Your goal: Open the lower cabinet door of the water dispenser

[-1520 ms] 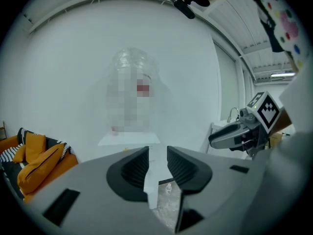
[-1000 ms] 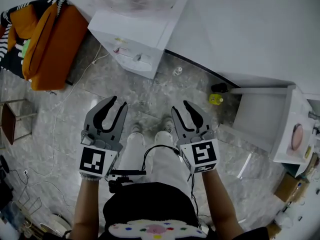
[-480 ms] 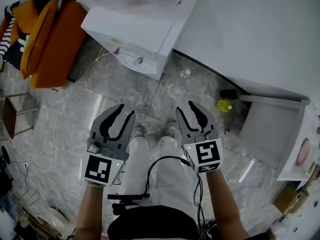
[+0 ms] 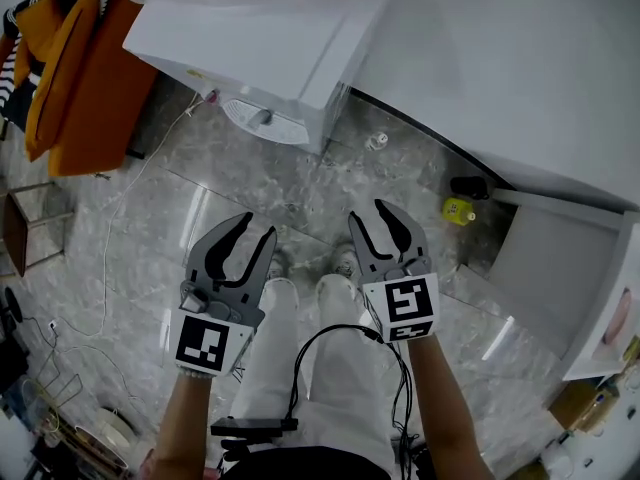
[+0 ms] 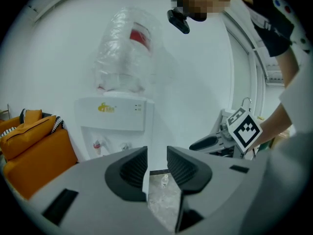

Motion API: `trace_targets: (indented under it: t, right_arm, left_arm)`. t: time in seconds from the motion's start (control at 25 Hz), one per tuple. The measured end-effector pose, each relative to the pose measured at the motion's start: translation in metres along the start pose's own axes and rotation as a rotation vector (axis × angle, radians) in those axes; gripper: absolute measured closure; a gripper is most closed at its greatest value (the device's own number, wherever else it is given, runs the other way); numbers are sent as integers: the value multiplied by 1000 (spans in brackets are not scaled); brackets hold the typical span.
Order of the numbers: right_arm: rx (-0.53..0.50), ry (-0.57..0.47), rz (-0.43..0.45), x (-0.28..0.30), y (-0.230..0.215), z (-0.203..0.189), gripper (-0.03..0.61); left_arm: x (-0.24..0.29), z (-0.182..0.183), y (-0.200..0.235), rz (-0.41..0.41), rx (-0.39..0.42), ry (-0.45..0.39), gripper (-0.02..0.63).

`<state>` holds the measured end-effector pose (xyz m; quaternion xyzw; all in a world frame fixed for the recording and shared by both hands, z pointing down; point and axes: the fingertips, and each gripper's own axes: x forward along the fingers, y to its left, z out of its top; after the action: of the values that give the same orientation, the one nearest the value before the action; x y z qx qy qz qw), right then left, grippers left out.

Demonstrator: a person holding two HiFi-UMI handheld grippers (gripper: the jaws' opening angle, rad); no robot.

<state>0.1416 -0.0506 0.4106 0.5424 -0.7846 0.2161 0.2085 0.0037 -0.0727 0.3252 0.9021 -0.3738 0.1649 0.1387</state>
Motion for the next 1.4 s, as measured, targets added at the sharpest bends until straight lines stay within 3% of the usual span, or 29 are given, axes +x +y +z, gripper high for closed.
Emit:
trace_targets:
  t: [0.8, 1.4]
  right_arm:
    - [-19, 66, 16, 119, -22, -109, 410]
    - [-4, 100, -31, 210, -35, -154, 403]
  left_arm:
    - [66, -114, 17, 10, -20, 70, 479]
    - [89, -174, 32, -26, -14, 100, 479]
